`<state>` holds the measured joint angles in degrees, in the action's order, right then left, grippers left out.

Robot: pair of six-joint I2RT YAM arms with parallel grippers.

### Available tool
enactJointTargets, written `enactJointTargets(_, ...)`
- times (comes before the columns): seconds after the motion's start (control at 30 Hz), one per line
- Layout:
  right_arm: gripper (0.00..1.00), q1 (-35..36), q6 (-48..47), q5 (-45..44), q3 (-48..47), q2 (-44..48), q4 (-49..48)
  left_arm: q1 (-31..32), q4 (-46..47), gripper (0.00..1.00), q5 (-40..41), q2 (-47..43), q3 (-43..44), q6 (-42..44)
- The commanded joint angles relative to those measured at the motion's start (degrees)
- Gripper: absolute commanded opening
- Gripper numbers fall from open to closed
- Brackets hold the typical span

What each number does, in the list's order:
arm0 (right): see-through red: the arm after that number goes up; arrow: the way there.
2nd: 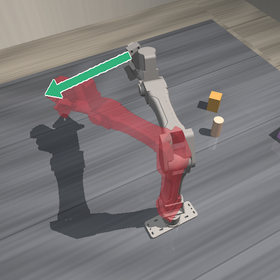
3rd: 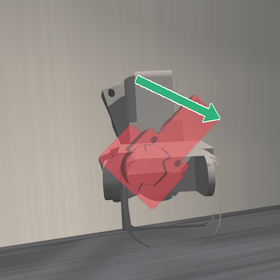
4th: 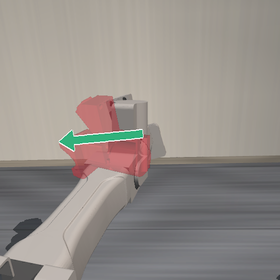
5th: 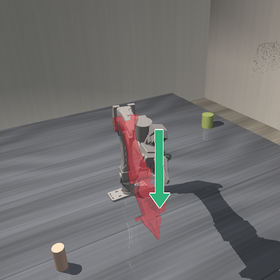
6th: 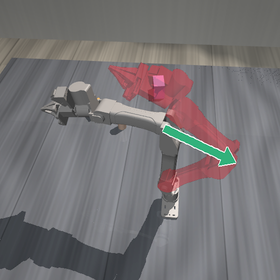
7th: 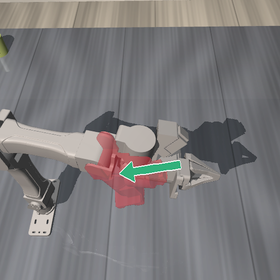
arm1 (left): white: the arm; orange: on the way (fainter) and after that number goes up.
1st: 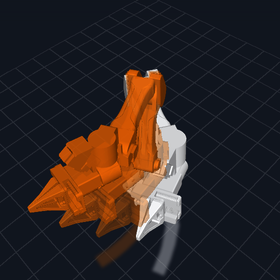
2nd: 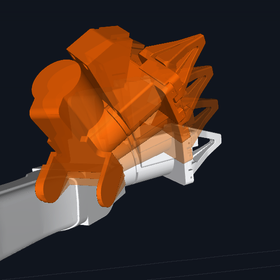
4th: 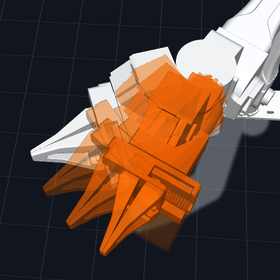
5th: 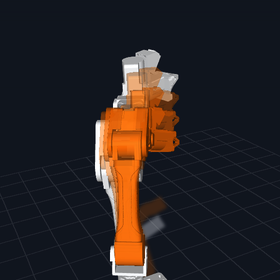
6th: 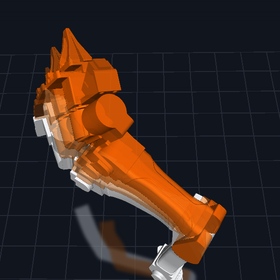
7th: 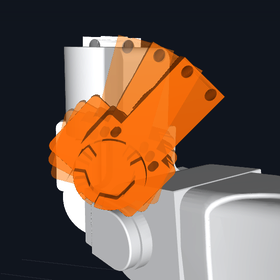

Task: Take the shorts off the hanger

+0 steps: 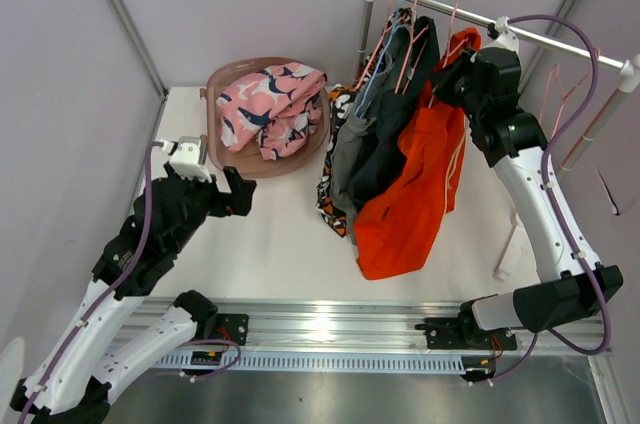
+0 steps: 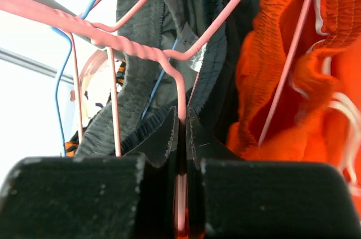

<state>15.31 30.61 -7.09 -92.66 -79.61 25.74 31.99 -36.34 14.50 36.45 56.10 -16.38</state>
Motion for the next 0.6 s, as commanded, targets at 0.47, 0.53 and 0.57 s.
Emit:
enactJointTargets(0.47,0.0,6.4,3.5,-5.6,-2.7,15.7,1.3,19.4,35.1,0.99,-35.0,23.3,11.8,0.2)
enactJointTargets(0.53,0.0,6.7,4.1,-6.1,-2.5,16.6,1.8,23.1,39.9,0.99,-34.7,26.6,12.7,0.1)
enactJointTargets(0.57,0.0,6.8,4.2,-6.2,-2.5,17.1,2.3,24.2,41.3,0.99,-34.9,28.2,12.8,0.1)
